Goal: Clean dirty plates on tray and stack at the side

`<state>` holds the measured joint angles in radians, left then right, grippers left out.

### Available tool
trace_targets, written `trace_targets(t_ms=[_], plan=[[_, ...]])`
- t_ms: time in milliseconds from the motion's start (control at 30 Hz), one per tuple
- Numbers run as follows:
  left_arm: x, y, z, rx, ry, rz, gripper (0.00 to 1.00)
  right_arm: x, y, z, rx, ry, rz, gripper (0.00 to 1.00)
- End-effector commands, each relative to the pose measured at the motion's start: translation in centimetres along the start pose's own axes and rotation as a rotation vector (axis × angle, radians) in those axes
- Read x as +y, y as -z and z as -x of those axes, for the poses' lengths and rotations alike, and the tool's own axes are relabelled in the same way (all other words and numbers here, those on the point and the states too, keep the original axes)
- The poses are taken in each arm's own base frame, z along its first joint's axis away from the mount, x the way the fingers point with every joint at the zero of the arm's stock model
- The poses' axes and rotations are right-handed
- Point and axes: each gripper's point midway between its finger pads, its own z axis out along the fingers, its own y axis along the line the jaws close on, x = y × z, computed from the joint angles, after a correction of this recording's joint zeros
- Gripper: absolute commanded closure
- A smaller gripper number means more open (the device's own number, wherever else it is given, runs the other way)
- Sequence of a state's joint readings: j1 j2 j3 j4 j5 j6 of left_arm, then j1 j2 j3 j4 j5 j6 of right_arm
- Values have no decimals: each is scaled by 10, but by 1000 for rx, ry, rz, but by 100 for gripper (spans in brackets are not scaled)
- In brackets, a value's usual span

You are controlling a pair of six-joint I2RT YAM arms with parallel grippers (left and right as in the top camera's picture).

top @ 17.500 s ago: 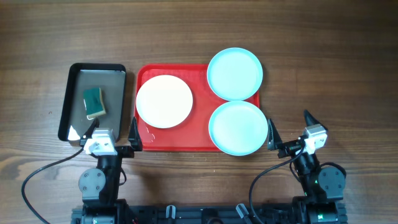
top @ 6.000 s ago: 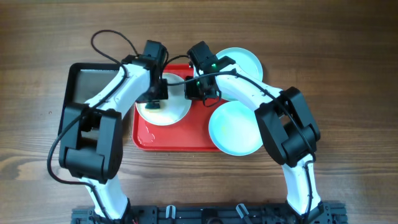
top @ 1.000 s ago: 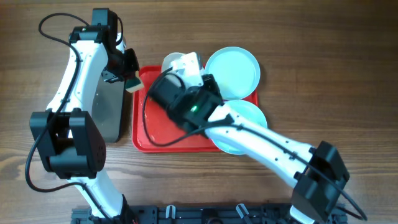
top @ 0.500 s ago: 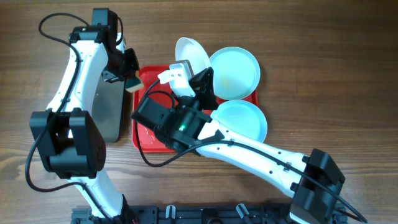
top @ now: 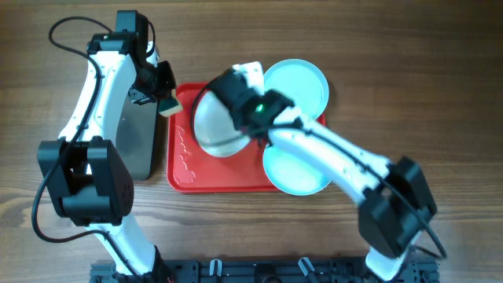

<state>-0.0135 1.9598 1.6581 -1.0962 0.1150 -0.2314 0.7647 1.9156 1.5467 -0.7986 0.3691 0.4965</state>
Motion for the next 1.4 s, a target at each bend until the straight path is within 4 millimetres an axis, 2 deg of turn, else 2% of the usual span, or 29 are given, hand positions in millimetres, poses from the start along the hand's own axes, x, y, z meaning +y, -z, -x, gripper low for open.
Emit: trace_targets(t_ms=[0,67,100,167,267,300,367,533,667,700,767,800,933,1033,1133,1267,1367], plan=[[-2,-1,3,3,20,-26,96,39,-37,-44,262,-57,252,96],[-2,-1,3,3,20,-26,96,43,-53,-55,316,-68,279,96],[-2,-1,3,3,20,-27,96,44,-54,-54,324,-78,295,94],[-2,-1,3,3,20,-26,96,43,-54,-49,327,-100,333,83],[-3,-1,3,3,19,-26,96,48,-60,-35,296,-46,455,52],[-3,-1,3,3,19,-26,96,51,-65,-30,272,-9,499,46],[-3,-1,3,3,19,-26,96,55,-70,-23,235,57,565,45],[-3,-1,3,4,18,-27,96,61,-85,-18,197,156,599,45],[-4,-1,2,4,17,-27,96,66,-95,-20,200,150,599,45],[-4,-1,2,4,17,-27,96,65,-96,-19,198,134,594,53],[-4,-1,2,4,17,-28,96,62,-99,-17,199,96,561,85],[-4,-1,2,5,17,-32,96,59,-101,-16,202,72,541,96],[-5,-1,2,6,17,-33,96,49,-106,-17,239,-88,460,96],[-7,-1,1,11,29,-45,96,27,-113,-25,292,-320,298,96],[-15,-4,-5,38,83,-80,96,19,-114,-31,315,-399,241,96],[-33,-27,-22,53,87,-72,96,18,-114,-32,319,-410,234,95],[-32,-51,-28,-1,128,24,96,19,-114,-32,321,-410,240,96]])
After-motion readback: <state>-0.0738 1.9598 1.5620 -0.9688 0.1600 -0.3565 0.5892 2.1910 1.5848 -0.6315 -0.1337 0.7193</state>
